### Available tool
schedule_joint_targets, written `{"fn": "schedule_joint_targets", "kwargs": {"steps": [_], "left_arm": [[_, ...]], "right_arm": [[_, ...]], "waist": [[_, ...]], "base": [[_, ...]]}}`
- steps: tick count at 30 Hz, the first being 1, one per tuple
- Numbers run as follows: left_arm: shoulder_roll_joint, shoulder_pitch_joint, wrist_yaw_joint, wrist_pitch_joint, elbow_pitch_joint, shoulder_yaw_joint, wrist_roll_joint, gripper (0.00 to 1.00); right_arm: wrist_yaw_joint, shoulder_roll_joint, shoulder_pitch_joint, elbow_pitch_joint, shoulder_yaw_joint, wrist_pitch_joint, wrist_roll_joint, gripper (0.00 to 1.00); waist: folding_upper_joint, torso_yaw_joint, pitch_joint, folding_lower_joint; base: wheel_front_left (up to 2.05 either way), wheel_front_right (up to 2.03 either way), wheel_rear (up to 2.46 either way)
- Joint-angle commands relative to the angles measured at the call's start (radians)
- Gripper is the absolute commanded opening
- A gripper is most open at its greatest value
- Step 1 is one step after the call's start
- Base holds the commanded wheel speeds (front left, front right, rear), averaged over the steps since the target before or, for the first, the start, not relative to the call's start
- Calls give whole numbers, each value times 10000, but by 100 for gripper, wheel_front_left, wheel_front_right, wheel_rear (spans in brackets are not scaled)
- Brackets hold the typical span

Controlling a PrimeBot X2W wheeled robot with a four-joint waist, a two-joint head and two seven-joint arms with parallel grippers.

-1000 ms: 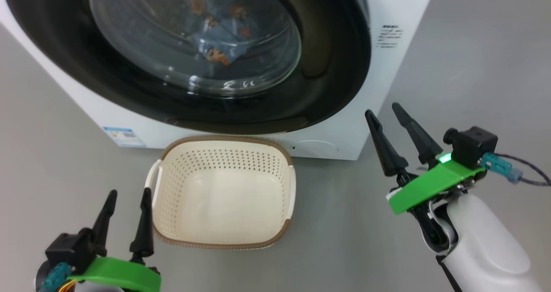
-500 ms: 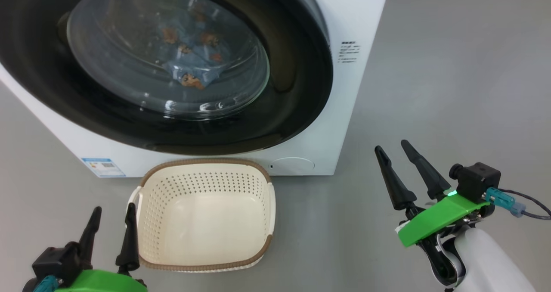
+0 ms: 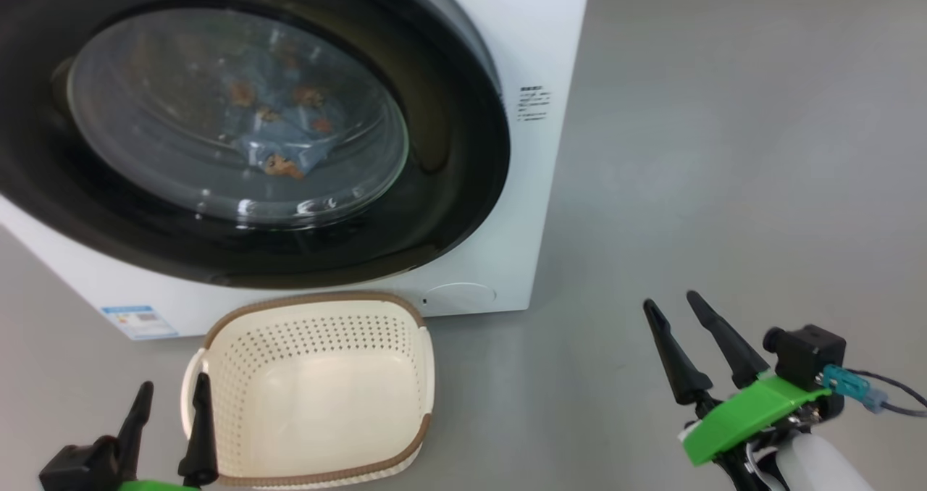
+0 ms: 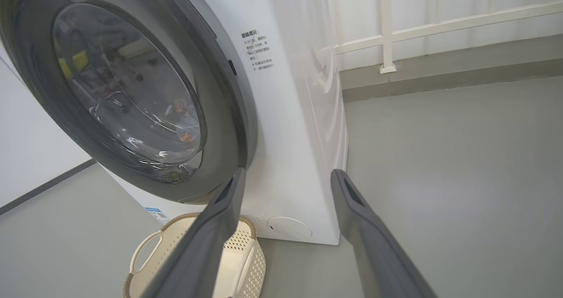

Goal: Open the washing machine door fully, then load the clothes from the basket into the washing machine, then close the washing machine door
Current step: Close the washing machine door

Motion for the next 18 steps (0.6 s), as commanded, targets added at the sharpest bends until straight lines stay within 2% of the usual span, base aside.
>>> {"fn": "schedule_joint_targets", "kwargs": {"steps": [1,18], "left_arm": [[254,-94,-16,-65,-150,415,-9,100],[170,253,-16,-65,112,860,247,100]], "right_arm": [[-57,-142,169,-192,88,-48,-50,100],[-57,-460,944,-141,-405,-48,-315,100]], "waist": [[0,-172,-129,0],[0,-610,-353,0]], "base": [[0,0,0],[0,0,0]]}}
